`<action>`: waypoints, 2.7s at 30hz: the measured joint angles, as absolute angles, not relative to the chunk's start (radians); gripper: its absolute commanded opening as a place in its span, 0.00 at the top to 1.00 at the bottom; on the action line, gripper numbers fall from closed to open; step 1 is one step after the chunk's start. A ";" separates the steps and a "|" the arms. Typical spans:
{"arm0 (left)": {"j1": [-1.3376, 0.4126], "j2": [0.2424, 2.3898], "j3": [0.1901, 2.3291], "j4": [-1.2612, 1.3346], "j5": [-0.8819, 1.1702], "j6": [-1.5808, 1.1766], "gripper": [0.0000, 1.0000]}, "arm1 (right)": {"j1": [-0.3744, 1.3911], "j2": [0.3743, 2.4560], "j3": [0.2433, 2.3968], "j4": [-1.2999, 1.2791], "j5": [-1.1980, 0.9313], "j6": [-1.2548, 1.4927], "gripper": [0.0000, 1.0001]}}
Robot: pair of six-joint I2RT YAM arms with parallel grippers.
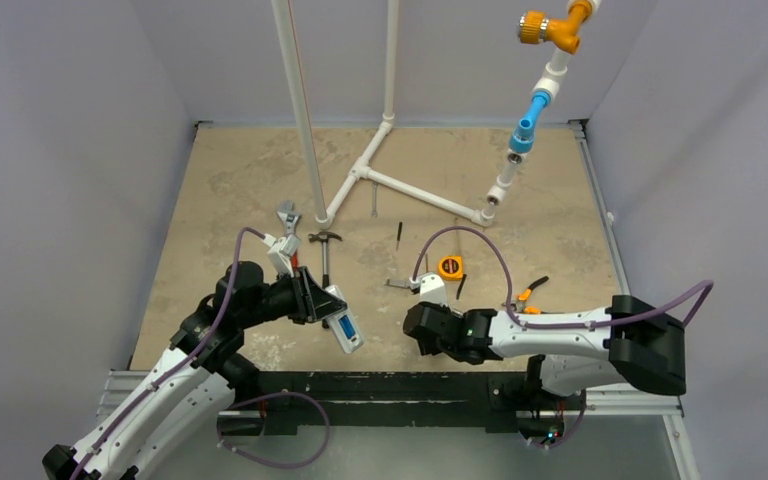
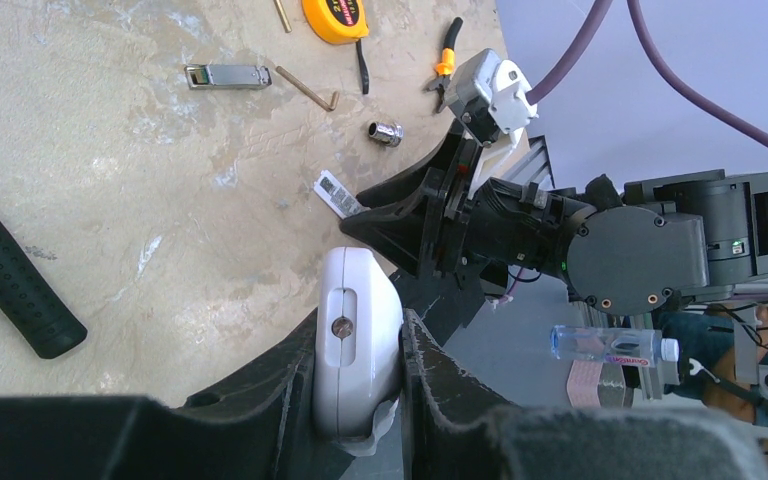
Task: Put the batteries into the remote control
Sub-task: Pick up the battery cover at the center of the board, then load the battery cover into the remote control.
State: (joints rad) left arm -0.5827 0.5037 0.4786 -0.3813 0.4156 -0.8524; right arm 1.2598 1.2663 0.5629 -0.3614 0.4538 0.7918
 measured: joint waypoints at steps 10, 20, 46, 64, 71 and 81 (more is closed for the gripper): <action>-0.583 0.503 0.479 -0.374 0.416 -0.853 1.00 | 1.277 1.316 0.602 -0.370 0.455 0.793 0.79; -0.583 0.490 0.478 -0.364 0.416 -0.854 1.00 | 1.285 1.312 0.615 -0.413 0.455 0.790 0.84; -0.583 0.513 0.433 -0.267 0.408 -0.932 1.00 | 1.296 1.132 1.019 -0.653 0.374 0.569 0.91; -0.583 0.495 0.368 -0.122 0.414 -1.085 1.00 | 1.386 1.286 1.210 -0.683 0.340 0.522 0.91; -0.583 0.496 0.361 -0.107 0.414 -1.110 1.00 | 1.388 1.325 1.235 -0.689 0.348 0.522 0.91; -0.583 0.498 0.347 -0.075 0.415 -1.123 1.00 | 1.388 1.329 1.236 -0.686 0.349 0.523 0.91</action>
State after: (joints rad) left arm -0.5827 0.4984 0.3473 -0.0753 0.4149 -1.1233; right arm 1.3876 1.3289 1.2358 -0.6865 0.3492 0.5228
